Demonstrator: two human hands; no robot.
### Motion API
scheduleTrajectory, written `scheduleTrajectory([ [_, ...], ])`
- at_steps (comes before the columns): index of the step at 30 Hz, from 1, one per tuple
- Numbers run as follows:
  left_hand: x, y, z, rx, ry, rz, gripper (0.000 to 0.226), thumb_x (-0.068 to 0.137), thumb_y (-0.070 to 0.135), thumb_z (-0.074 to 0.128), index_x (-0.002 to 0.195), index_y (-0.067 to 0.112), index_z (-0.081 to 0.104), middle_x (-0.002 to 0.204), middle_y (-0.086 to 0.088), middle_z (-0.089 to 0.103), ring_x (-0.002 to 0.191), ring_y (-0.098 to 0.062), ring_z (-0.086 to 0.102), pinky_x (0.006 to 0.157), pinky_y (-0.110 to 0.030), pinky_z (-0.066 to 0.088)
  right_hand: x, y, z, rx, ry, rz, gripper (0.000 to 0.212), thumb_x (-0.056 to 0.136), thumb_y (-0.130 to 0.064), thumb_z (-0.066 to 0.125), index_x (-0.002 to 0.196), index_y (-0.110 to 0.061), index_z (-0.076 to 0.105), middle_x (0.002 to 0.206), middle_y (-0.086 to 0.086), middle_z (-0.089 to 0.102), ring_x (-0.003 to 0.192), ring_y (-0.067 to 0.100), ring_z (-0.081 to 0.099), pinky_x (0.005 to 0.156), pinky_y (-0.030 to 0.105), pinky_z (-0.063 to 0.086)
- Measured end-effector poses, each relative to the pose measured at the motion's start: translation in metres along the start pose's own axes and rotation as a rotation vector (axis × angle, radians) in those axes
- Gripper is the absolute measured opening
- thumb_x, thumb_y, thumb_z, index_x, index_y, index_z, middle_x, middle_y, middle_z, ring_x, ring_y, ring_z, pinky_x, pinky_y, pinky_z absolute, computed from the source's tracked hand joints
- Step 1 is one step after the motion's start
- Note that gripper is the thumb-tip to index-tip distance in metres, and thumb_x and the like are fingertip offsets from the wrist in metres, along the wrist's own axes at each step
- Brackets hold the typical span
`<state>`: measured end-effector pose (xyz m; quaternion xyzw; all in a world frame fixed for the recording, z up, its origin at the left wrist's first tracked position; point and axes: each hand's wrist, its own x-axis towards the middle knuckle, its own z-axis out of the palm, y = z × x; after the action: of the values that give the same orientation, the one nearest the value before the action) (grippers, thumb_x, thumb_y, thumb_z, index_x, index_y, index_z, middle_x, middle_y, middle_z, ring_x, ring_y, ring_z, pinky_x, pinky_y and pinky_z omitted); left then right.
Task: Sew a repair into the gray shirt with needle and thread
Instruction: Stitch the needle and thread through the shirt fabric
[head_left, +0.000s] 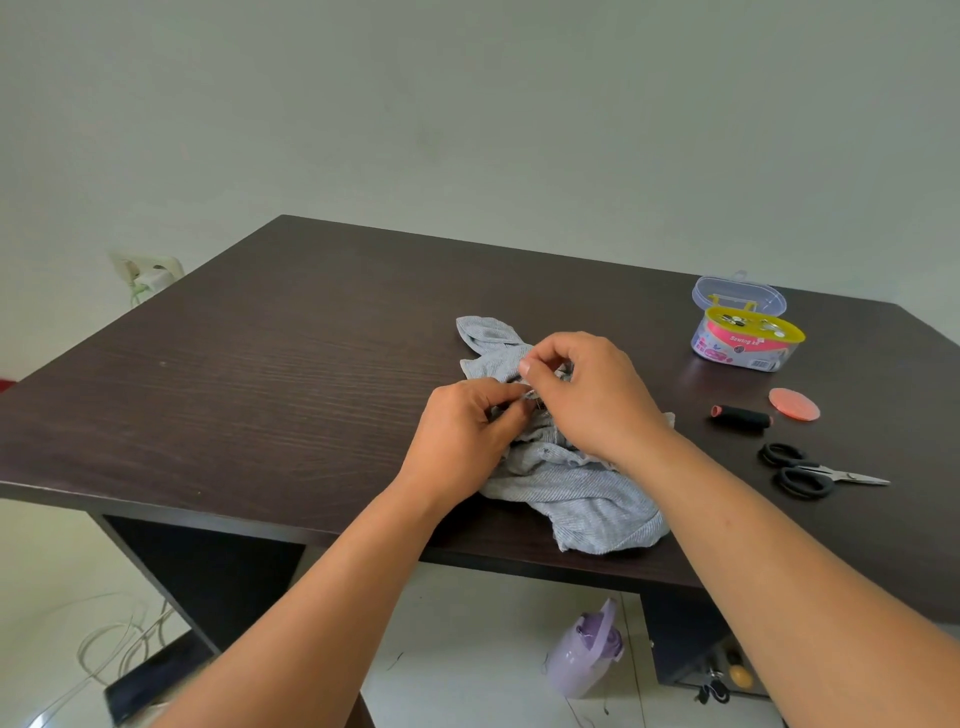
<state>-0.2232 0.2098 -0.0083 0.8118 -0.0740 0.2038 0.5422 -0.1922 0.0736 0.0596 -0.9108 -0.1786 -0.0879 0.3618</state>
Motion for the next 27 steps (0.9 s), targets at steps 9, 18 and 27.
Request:
scheduleTrajectory([
  [9,0.000,0.002,0.000,-0.014,0.019,-0.059,0.017,0.096,0.017,0.067,0.087,0.019,0.081,0.064,-0.006,0.066,0.048,-0.002,0.046,0.049,-0.021,0.039,0.013,0.002,-0.017,0.630,0.139,0.190,0.018,0.103,-0.017,0.049,0.089,-0.019,0.060,0.069,-0.004,0.070,0.068,0.012,0.072,0.066,0.024,0.053],
  [18,0.001,0.005,-0.002,-0.024,0.066,-0.131,0.021,0.096,0.017,0.065,0.081,0.012,0.078,0.052,0.002,0.057,0.046,-0.006,0.041,0.047,-0.021,0.036,0.009,0.009,-0.051,-0.048,-0.119,0.115,0.012,0.090,-0.032,0.066,0.085,-0.023,0.073,0.056,-0.014,0.057,0.051,0.000,0.052,0.055,0.026,0.040],
  [27,0.002,0.004,-0.003,-0.040,0.071,-0.164,0.019,0.097,0.019,0.066,0.084,0.015,0.080,0.046,0.014,0.050,0.039,-0.002,0.040,0.044,-0.014,0.031,0.002,-0.002,-0.074,0.310,-0.601,0.149,0.030,0.092,-0.017,0.067,0.115,-0.034,0.073,0.051,-0.011,0.042,0.051,0.011,0.028,0.053,0.024,0.030],
])
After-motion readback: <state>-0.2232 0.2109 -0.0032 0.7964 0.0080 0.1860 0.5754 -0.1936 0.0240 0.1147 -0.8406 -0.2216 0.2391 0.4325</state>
